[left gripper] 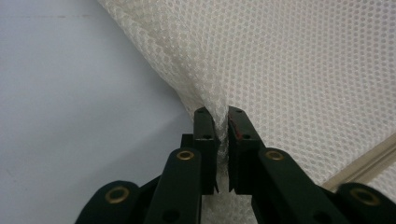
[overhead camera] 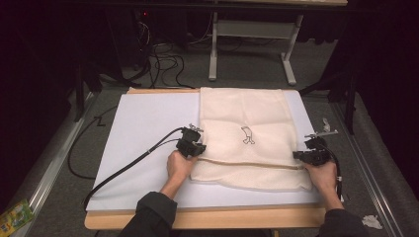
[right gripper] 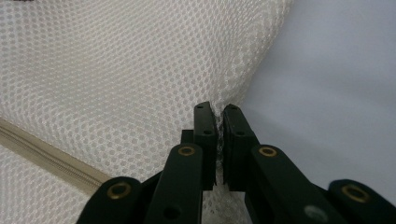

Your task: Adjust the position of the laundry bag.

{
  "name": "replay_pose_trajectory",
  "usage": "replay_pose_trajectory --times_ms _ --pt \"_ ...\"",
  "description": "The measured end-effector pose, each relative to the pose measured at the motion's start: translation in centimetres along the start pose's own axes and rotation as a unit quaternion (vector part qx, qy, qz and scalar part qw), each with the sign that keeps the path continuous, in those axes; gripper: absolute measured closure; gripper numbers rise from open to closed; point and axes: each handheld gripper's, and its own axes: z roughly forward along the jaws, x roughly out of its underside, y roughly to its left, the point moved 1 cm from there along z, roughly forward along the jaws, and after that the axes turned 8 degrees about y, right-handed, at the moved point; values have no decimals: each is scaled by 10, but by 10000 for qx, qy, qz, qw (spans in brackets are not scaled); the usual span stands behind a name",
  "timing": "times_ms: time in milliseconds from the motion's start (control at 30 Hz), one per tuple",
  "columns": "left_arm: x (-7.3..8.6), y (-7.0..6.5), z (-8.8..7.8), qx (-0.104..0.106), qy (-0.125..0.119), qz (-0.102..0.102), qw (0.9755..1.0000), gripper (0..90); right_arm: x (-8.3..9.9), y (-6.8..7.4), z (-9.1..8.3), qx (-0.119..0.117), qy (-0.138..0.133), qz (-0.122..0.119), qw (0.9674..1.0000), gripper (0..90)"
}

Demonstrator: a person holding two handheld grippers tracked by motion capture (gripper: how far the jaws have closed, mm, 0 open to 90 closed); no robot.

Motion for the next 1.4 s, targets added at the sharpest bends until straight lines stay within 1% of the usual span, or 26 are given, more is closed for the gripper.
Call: replay_pose_trajectory --times_ms 200,367,500,600,667,800,833,867,933,1033,1067,1200,1300,1400 --pt "-1 1 -10 9 -93 59 9999 864 2 -1 -6 -101 -195 15 9998 888" --pt "-4 5 -19 -18 -177 80 9998 865 1 0 -6 -225 -288 28 9993 889" --pt "-4 7 -28 -40 -273 107 9996 866 0 3 -6 -276 -324 -25 9991 889" --pt "-1 11 -32 -71 -237 66 9997 868 -1 5 -6 -364 -363 -18 9987 890" --pt "1 12 -38 -74 -294 50 9995 870 -1 9 -6 -403 -378 -18 9985 890" --pt "1 17 -44 -136 -311 14 9994 870 -8 14 -13 -453 -485 -108 9977 890" --pt "1 18 -46 -165 -329 17 9993 870 -9 16 -13 -460 -516 -168 9975 890" --pt "3 19 -48 -165 -372 -5 9992 870 -10 18 -12 -476 -516 -195 9973 890" --pt "6 23 -50 -133 -369 -43 9992 870 -10 21 -9 -505 -480 -237 9973 891" --pt "9 29 -51 -53 -420 -125 9990 870 -11 23 -6 -592 -505 -217 9967 891" --pt "9 30 -52 -35 -419 -124 9990 870 -12 24 -6 -605 -517 -222 9966 891" --pt "12 35 -57 -59 -499 -142 9986 870 -14 28 -5 -631 -530 -243 9963 891" --pt "14 38 -61 -69 -550 -183 9983 870 -17 31 -5 -698 -552 -254 9957 891" --pt "17 42 -64 -86 -571 -161 9982 870 -18 35 -3 -746 -567 -283 9952 891"
